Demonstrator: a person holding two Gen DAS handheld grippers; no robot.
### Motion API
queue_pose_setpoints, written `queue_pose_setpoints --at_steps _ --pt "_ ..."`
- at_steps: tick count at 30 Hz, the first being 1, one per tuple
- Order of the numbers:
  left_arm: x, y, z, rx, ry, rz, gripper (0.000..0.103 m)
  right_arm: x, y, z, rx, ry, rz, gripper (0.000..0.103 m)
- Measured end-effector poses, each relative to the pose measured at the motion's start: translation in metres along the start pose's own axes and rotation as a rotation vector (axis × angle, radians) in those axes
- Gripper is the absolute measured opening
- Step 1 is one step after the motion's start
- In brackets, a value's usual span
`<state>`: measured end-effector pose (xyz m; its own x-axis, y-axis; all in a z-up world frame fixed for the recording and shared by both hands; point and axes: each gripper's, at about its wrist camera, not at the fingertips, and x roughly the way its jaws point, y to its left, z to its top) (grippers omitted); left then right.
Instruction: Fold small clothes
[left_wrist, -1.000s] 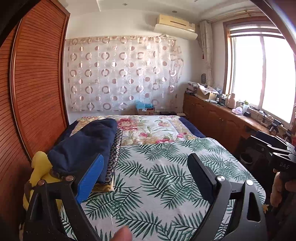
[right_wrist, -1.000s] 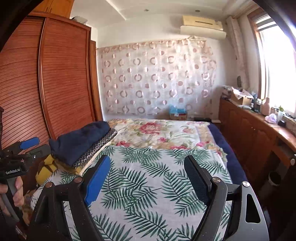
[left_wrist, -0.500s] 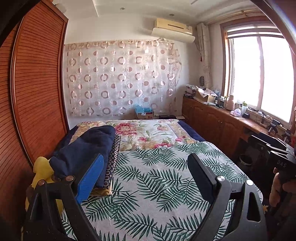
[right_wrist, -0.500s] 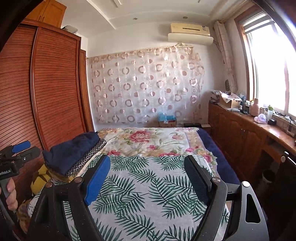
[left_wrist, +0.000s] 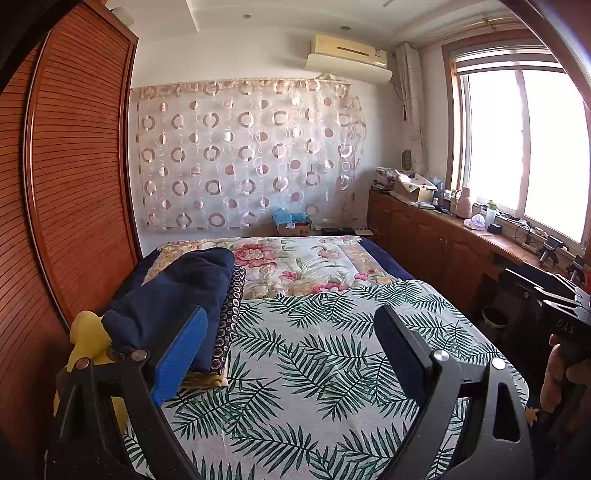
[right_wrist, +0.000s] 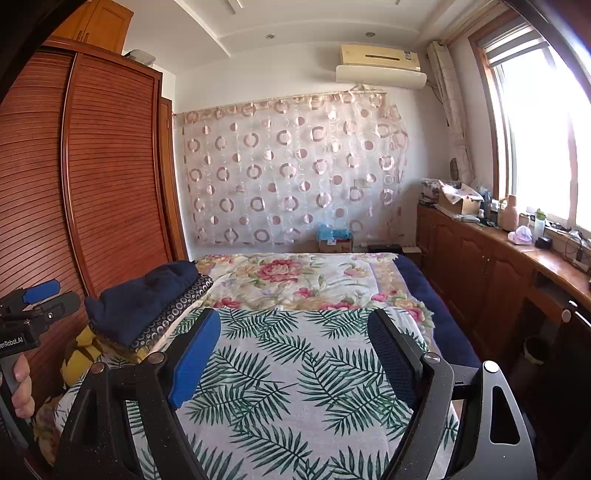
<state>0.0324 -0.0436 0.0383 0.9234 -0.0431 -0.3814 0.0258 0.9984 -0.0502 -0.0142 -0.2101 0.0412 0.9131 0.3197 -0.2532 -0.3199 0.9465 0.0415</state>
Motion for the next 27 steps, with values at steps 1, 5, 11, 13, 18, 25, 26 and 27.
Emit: queue_pose_setpoints --at_steps 1,5,11,13,18,25,26,27 --pt "0.000 0.000 0.000 0.000 -0.001 0.000 0.092 0.000 -0.001 0.001 0.001 0.001 -0.001 0.083" --pt "0.000 0.000 0.000 0.000 -0.001 0.000 0.092 0.000 -0.002 0.000 -0.001 0.000 0.000 0.083" --pt "0.000 0.000 0.000 0.001 -0.001 0.001 0.092 0.000 -0.007 0.002 -0.001 0.002 -0.001 0.083" --pt "0.000 0.000 0.000 0.000 -0.001 0.000 0.092 0.000 -0.009 0.002 -0.002 0.002 0.000 0.083" --pt "0.000 0.002 0.000 0.001 -0.004 0.007 0.092 0.000 -0.014 0.002 -0.004 0.000 0.002 0.083" --pt "-0.001 0.008 0.002 -0.001 -0.004 0.012 0.092 0.002 -0.021 0.002 -0.001 0.002 0.003 0.083" --pt "-0.001 0.007 0.002 -0.001 -0.003 0.012 0.092 0.003 -0.022 0.003 -0.001 0.002 0.003 0.083" --pt "-0.001 0.008 0.002 -0.001 -0.003 0.012 0.092 0.003 -0.022 0.003 -0.003 0.002 0.005 0.083"
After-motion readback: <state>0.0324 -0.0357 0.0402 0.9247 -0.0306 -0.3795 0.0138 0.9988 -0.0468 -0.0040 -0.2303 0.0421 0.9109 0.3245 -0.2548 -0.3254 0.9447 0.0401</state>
